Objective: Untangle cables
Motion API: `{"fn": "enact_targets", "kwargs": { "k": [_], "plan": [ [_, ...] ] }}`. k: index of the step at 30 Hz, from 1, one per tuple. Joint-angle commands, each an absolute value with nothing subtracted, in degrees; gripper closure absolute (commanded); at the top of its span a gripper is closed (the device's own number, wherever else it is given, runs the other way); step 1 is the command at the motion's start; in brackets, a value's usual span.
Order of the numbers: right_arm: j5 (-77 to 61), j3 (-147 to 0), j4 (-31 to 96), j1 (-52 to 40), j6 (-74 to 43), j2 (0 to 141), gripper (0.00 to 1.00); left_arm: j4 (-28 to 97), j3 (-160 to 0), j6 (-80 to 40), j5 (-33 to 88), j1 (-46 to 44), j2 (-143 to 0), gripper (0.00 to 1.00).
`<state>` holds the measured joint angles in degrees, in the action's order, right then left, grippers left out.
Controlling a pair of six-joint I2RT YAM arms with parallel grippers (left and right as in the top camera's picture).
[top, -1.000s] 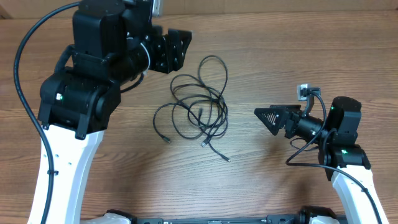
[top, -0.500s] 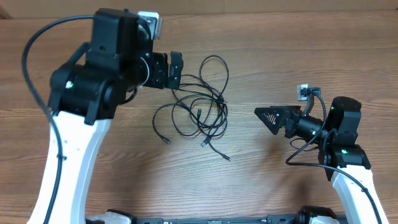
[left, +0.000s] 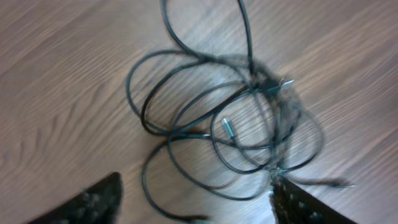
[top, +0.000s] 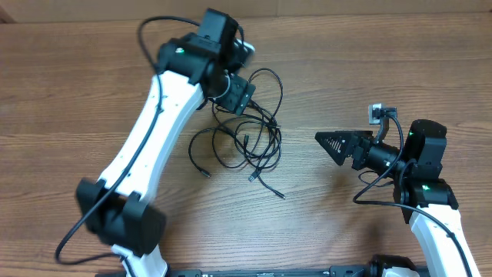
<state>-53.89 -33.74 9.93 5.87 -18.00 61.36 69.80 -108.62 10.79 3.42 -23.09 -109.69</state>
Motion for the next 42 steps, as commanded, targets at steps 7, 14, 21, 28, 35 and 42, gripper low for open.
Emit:
{"fn": "enact_targets", "kwargs": {
  "k": [7, 14, 21, 28, 35, 42],
  "plan": [
    [-53.6, -33.8, 9.9, 5.6, -18.2, 61.3, 0.00, 70.2, -108.1, 36.5, 1.0, -22.8, -121.4, 0.03],
    [-53.4, -33.8, 9.9, 5.6, -18.2, 61.3, 0.00, 69.0, -108.1, 37.3, 1.9, -22.9, -127.9, 0.26],
    [-53.4, -33.8, 10.2, 5.6, -18.2, 61.3, 0.00, 69.0, -108.1, 37.1, 4.4, -22.9, -131.5, 0.94],
    [-53.4, -33.8, 10.3, 5.6, -18.2, 61.3, 0.00, 69.9, -110.2, 32.1, 4.1, -22.9, -127.8, 0.96],
    [-53.4, -33.8, 10.4, 5.6, -18.2, 61.3, 0.00, 69.1, -111.2, 30.4, 4.8, -23.1, -116.0, 0.96],
    [-56.7, -33.8, 10.3, 5.6, -18.2, 61.3, 0.00, 66.4, -111.5, 29.5, 12.9, -23.2, -101.2, 0.96]
  ]
}}
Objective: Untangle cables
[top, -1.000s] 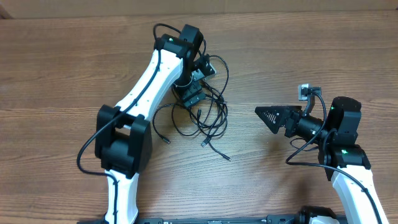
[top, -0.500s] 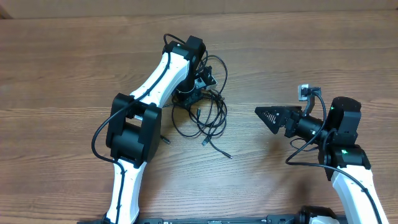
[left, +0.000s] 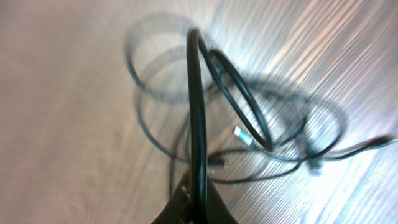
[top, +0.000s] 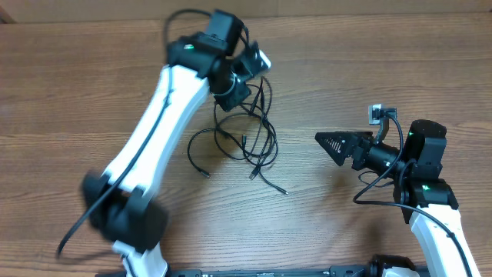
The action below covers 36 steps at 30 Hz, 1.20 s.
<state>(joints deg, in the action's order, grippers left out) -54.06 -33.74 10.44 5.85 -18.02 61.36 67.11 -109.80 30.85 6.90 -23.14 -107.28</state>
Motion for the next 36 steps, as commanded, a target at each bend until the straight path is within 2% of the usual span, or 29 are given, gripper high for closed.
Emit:
{"fn": "enact_targets", "kwargs": {
  "k": [1, 8, 16, 22, 26, 30, 36],
  "plan": [
    [-58.1, -33.8, 10.3, 5.6, -18.2, 61.3, 0.00, 65.7, -111.5, 29.6, 14.6, -23.2, -99.1, 0.96],
    [-59.6, -34.0, 10.3, 5.6, -20.1, 61.3, 0.00, 59.8, -111.5, 27.7, 24.1, -23.2, -88.5, 0.96],
    [-56.6, -40.4, 16.0, 5.6, -20.8, 61.2, 0.00, 51.7, -111.5, 18.6, 24.2, -23.2, -81.7, 0.96],
    [-56.0, -48.9, 21.0, 5.6, -16.1, 61.2, 0.00, 42.0, -111.5, 8.8, 25.3, -23.2, -79.8, 0.96],
    [-56.4, -52.1, 20.9, 5.4, -9.9, 61.2, 0.00, 35.2, -111.5, 3.9, 33.5, -23.2, -79.9, 0.96],
    [-56.9, -53.1, 17.6, 4.2, -7.1, 61.2, 0.00, 27.8, -111.4, -1.7, 41.1, -23.3, -80.2, 0.96],
    [-59.0, -53.1, 5.9, -1.0, -7.2, 61.2, 0.00, 18.1, -111.4, -9.7, 47.8, -25.2, -81.8, 0.96]
  ]
}}
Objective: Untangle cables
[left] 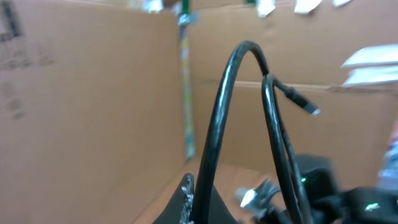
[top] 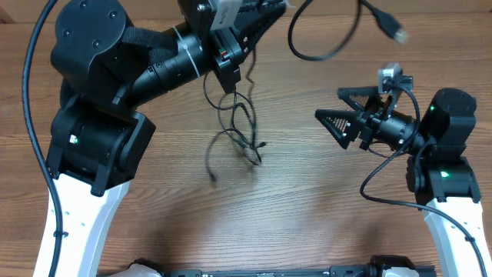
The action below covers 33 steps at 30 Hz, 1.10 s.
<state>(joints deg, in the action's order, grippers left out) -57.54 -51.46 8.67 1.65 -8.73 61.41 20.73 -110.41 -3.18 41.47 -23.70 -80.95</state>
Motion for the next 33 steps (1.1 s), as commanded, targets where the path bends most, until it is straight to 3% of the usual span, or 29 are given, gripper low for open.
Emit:
{"fn": "enact_targets", "kwargs": {
  "k": [1, 13, 16, 18, 22, 25, 29, 31, 33],
  "plan": [
    [-59.0, -53.1, 4.8, -1.8, -7.2, 61.2, 0.00, 17.2, -111.4, -10.1, 48.1, -25.6, -82.1, 0.96],
    [-56.0, -53.0, 0.8, -5.7, -7.4, 61.2, 0.01, 11.3, -111.4, -13.3, 48.1, -31.6, -83.6, 0.96],
    [-56.0, -53.0, 0.1, -5.7, -8.6, 61.2, 0.10, 11.0, -111.4, -13.3, 48.1, -32.4, -83.7, 0.96],
    [-56.7, -53.0, 0.1, -5.7, -8.7, 61.2, 0.21, 10.3, -111.4, -13.4, 48.1, -32.7, -83.9, 0.96],
    [-58.7, -53.0, 0.3, -5.8, -8.7, 61.2, 0.25, 7.8, -111.4, -13.8, 48.1, -33.6, -84.3, 0.96],
    [-58.6, -53.0, 0.3, -5.9, -8.7, 61.2, 0.47, 7.4, -111.4, -14.0, 48.1, -34.2, -84.7, 0.96],
    [-58.6, -53.0, 0.3, -5.9, -8.7, 61.2, 0.59, 6.7, -111.4, -15.1, 48.1, -34.2, -84.8, 0.96],
    [-58.6, -53.0, 0.3, -5.9, -8.7, 61.2, 0.73, 6.5, -111.4, -15.2, 48.1, -34.2, -84.9, 0.96],
    [-58.6, -53.0, 0.4, -5.9, -8.7, 61.2, 0.94, 6.6, -111.4, -15.2, 47.9, -34.2, -84.9, 0.96]
  ]
}}
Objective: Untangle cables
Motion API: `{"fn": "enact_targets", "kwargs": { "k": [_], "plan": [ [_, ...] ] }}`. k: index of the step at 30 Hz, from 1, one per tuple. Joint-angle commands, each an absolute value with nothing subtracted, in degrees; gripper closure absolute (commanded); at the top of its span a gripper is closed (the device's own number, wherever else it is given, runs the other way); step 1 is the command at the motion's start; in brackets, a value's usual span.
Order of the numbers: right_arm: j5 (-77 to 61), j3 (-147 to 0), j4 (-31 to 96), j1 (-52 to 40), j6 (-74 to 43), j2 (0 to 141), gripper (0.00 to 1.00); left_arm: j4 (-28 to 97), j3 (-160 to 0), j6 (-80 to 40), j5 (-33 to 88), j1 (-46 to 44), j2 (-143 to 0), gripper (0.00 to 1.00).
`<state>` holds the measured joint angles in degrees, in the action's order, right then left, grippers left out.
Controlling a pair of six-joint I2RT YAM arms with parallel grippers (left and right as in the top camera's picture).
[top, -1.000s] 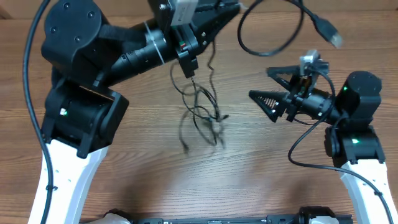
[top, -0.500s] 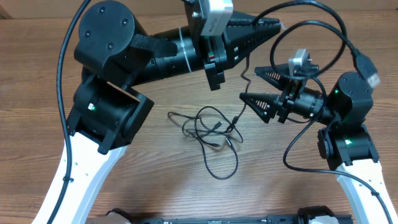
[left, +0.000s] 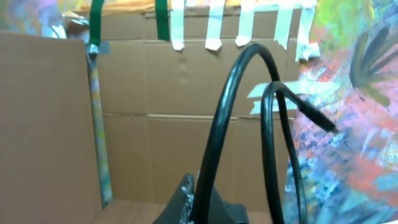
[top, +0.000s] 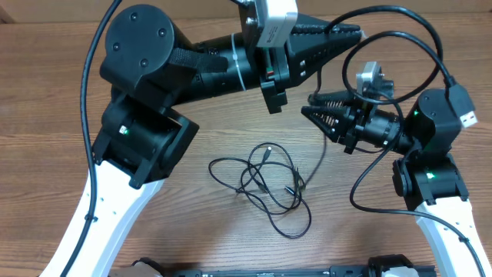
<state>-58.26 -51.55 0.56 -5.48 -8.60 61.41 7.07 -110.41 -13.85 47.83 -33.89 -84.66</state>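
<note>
My left gripper is raised high, close to the overhead camera, and points right. It is shut on a thick black cable that arcs up and over from the jaws. The cable's plug end hangs at the right, also seen as a plug end in the left wrist view. A loose tangle of thin black cables lies on the wooden table at the centre. One strand rises from it toward my right gripper, which is open, points left and sits just below the left one.
Cardboard walls with tape strips stand around the table. The left arm's large body hangs over the table's left half. The right arm's own wiring loops down at the right side.
The left gripper has risen further with the thick cable. Its plug end has gone from the top to the right. The tangle now lies lower and more spread. The right gripper sits further left.
First my left gripper was open over the tangle at the back of the table. Then it was shut on a loop of black cable. Later it held that cable high with thin cables dangling. Now the thin cables rest spread at the table's centre.
</note>
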Motion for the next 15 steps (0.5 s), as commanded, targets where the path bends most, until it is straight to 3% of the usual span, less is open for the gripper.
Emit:
{"fn": "enact_targets", "kwargs": {
  "k": [1, 7, 9, 11, 13, 14, 15],
  "plan": [
    [-58.6, -53.0, 0.6, -5.9, -8.7, 61.2, 0.96, 6.7, -111.4, -15.2, 47.9, -34.1, -84.9, 0.96],
    [-54.5, -53.0, 1.0, -5.2, -12.1, 61.2, 0.96, 10.1, -111.4, -11.4, 47.0, -31.9, -84.9, 0.96],
    [-52.2, -53.0, 0.9, -4.2, -14.2, 61.2, 0.96, 13.6, -111.4, -10.7, 45.1, -30.4, -84.9, 0.91],
    [-51.4, -53.3, 0.9, -2.5, -16.9, 61.2, 0.96, 19.4, -111.4, -10.7, 41.0, -28.5, -84.9, 0.68],
    [-51.4, -53.7, 0.9, -0.8, -18.8, 61.2, 0.96, 24.6, -111.4, -10.7, 37.1, -27.0, -85.0, 0.55],
    [-51.4, -54.1, 0.9, 0.3, -19.9, 61.2, 0.96, 27.2, -111.4, -10.7, 34.9, -26.4, -85.1, 0.34],
    [-51.4, -54.4, 0.9, 1.1, -20.8, 61.2, 0.96, 29.3, -111.4, -10.7, 33.1, -25.9, -85.1, 0.01]
  ]
}}
